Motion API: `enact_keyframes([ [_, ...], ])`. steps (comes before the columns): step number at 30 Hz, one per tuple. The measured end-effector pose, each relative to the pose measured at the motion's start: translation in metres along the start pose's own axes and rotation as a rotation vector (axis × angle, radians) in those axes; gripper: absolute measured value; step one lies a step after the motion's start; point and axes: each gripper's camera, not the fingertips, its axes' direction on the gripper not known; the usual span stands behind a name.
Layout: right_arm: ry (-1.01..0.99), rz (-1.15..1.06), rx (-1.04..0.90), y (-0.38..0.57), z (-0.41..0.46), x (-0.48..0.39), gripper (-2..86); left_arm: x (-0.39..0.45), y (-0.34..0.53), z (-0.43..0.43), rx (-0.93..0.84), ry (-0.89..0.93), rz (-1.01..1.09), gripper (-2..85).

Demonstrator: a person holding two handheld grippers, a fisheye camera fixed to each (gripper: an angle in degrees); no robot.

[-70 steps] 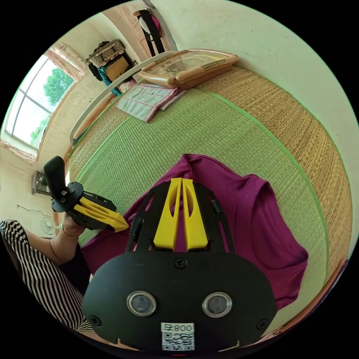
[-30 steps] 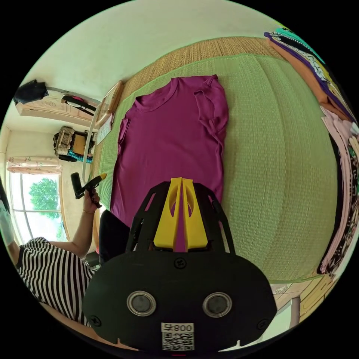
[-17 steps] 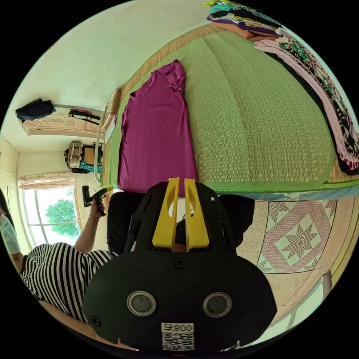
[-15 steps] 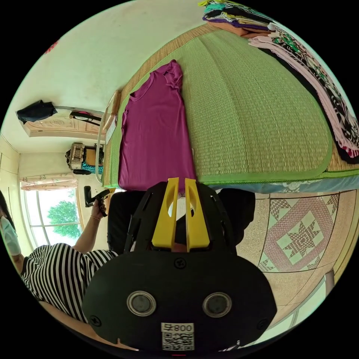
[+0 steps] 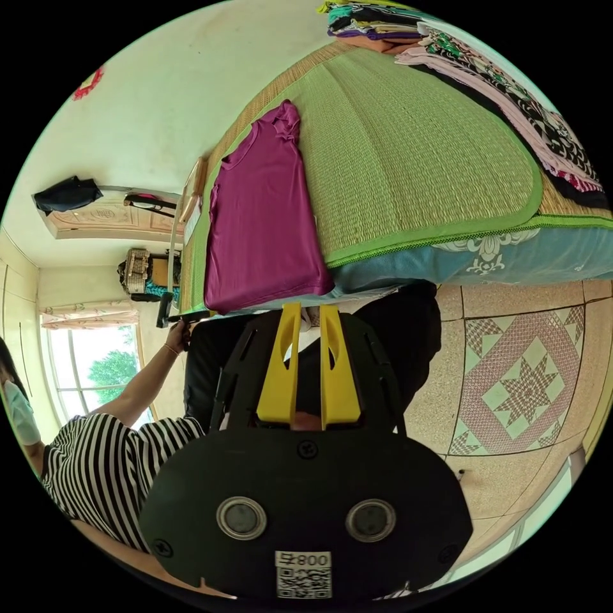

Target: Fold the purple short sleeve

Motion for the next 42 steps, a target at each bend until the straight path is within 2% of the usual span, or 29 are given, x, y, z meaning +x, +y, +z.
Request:
enact_keyframes([
  [8,0.073,-0.005,-0.029,-0.001,0.005,-0.016,7.3,0.007,0.013,0.004,-0.05,-0.014,0.049,2.6],
  [15,0.174,-0.057,-0.081,-0.014,0.015,-0.029,8.8,0.002,0.066,-0.02,0.06,0.086,0.077,1.5],
  [21,0.227,-0.147,-0.154,-0.038,0.04,-0.053,10.0,-0.019,0.124,-0.046,0.172,0.144,0.011,1.1],
  [28,0.168,-0.177,-0.194,-0.063,0.064,-0.066,10.5,-0.038,0.169,-0.051,0.222,0.193,-0.054,1.1],
  [42,0.116,-0.205,-0.301,-0.085,0.095,-0.064,10.1,-0.06,0.233,-0.058,0.244,0.151,-0.09,1.1],
])
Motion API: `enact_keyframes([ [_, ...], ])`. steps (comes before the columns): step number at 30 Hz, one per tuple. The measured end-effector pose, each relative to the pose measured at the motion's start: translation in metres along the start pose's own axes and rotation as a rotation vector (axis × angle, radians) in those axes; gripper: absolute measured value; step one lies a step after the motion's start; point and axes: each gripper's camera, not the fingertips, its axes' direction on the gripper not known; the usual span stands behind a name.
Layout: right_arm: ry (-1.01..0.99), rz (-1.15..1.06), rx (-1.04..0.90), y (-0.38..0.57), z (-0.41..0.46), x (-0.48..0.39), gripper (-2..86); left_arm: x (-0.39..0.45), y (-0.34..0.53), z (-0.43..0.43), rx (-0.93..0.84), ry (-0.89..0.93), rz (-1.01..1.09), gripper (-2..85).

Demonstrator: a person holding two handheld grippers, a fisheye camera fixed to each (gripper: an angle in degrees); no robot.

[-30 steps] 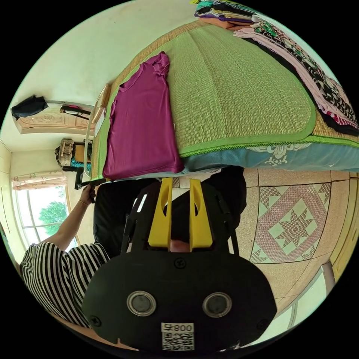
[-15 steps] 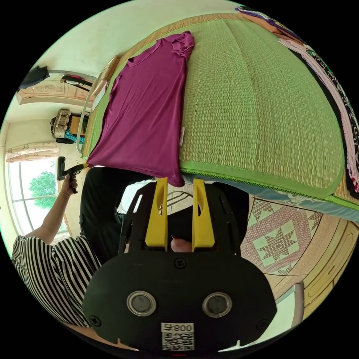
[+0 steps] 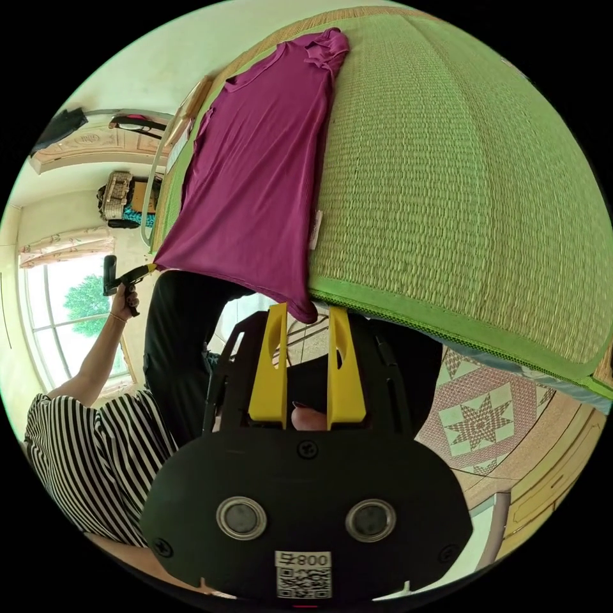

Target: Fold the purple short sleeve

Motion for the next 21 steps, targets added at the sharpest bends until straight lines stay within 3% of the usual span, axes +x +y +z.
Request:
enact_keyframes([
  [14,-0.056,-0.007,-0.061,-0.013,0.008,0.026,3.2,-0.037,0.05,-0.009,0.023,0.031,-0.051,1.0],
  [21,-0.186,-0.05,-0.021,0.012,-0.02,0.044,1.6,-0.045,0.082,-0.02,0.04,0.084,-0.008,0.9],
])
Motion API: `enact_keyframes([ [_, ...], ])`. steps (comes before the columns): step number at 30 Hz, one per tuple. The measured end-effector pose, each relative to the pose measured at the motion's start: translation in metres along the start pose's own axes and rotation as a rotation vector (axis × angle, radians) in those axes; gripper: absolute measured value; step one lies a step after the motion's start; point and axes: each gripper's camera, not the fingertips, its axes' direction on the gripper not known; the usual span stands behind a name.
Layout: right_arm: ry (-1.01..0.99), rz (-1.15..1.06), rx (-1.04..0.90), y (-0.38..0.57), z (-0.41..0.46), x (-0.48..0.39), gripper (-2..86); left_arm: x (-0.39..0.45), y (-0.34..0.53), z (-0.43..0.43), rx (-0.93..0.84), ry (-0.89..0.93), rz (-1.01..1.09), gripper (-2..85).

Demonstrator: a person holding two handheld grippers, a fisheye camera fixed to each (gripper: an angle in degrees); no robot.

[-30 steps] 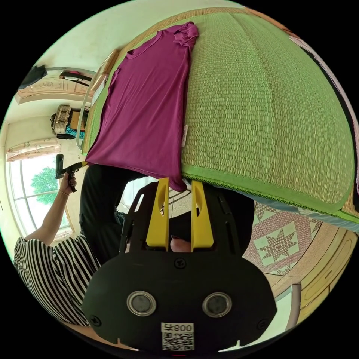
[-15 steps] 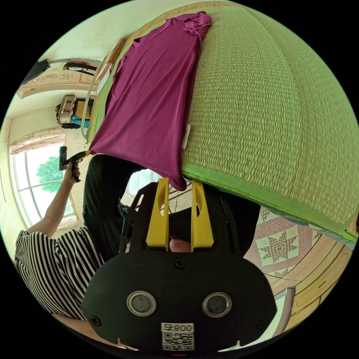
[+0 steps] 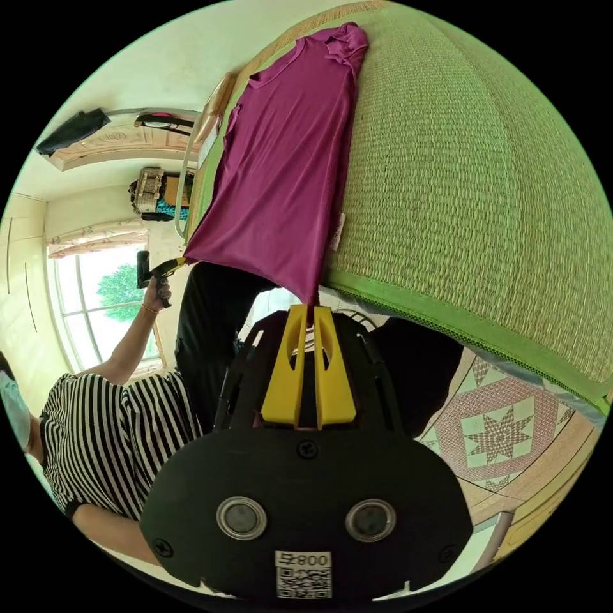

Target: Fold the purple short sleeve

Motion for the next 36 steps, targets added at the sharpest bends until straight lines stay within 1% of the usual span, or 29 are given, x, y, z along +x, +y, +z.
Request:
enact_keyframes([
  [3,-0.087,-0.031,0.055,0.021,-0.027,0.004,1.3,-0.003,0.015,-0.008,0.016,0.047,0.024,0.9],
  [6,-0.134,-0.07,0.101,0.044,-0.057,0.003,1.2,-0.004,0.032,-0.016,0.033,0.091,0.054,0.8],
  [15,-0.195,-0.144,0.189,0.118,-0.113,-0.003,1.1,-0.015,0.087,-0.036,0.074,0.207,0.125,0.8],
  [25,-0.239,-0.153,0.243,0.198,-0.12,0.004,1.0,-0.033,0.138,-0.045,0.122,0.336,0.167,0.8],
  [36,-0.263,-0.136,0.314,0.25,-0.122,0.028,1.1,-0.043,0.154,-0.049,0.155,0.418,0.23,0.9],
])
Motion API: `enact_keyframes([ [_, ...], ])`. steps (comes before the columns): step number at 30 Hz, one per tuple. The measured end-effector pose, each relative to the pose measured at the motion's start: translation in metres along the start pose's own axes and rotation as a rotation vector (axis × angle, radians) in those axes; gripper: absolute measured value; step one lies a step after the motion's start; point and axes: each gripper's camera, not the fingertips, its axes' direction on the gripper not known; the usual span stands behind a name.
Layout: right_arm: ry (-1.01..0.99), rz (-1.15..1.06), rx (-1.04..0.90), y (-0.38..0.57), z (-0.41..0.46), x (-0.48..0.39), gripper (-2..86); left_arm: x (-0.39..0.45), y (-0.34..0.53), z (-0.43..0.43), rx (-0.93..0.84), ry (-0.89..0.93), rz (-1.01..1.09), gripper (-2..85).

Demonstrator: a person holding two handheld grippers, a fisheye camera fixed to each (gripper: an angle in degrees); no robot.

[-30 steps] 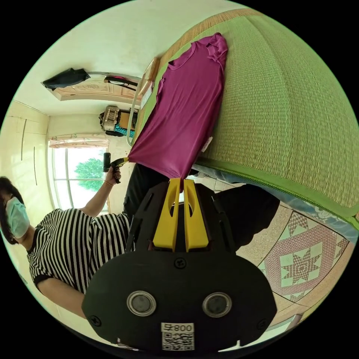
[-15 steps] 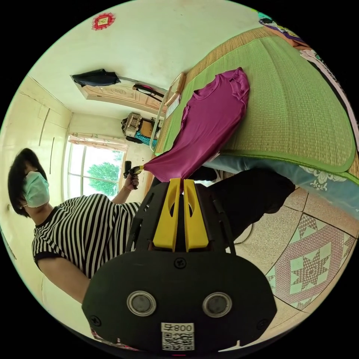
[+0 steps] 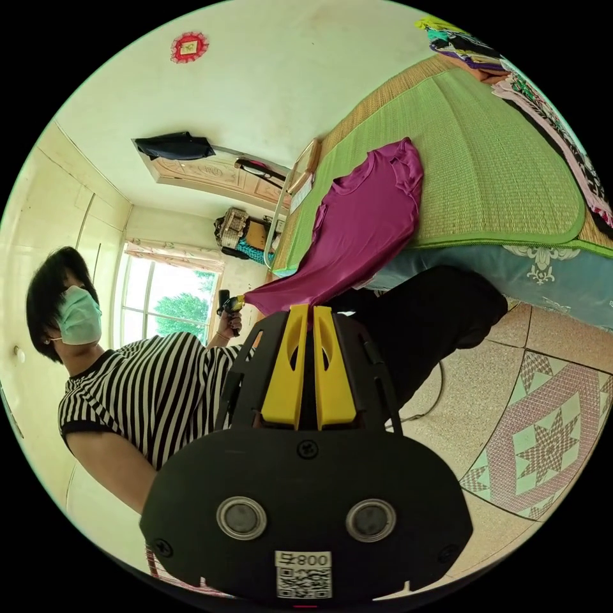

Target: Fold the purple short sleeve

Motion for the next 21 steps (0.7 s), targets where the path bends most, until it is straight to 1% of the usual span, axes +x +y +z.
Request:
enact_keyframes([
  [5,0.009,-0.003,0.023,0.0,0.002,0.01,1.1,-0.013,-0.012,0.005,0.015,0.035,0.003,0.9],
  [13,0.015,-0.016,0.084,-0.017,-0.001,0.025,1.1,-0.022,-0.064,0.007,0.043,0.041,0.043,0.9],
  [21,0.035,-0.023,0.118,-0.073,0.003,0.052,1.1,-0.038,-0.138,0.015,0.077,0.052,0.053,0.9],
])
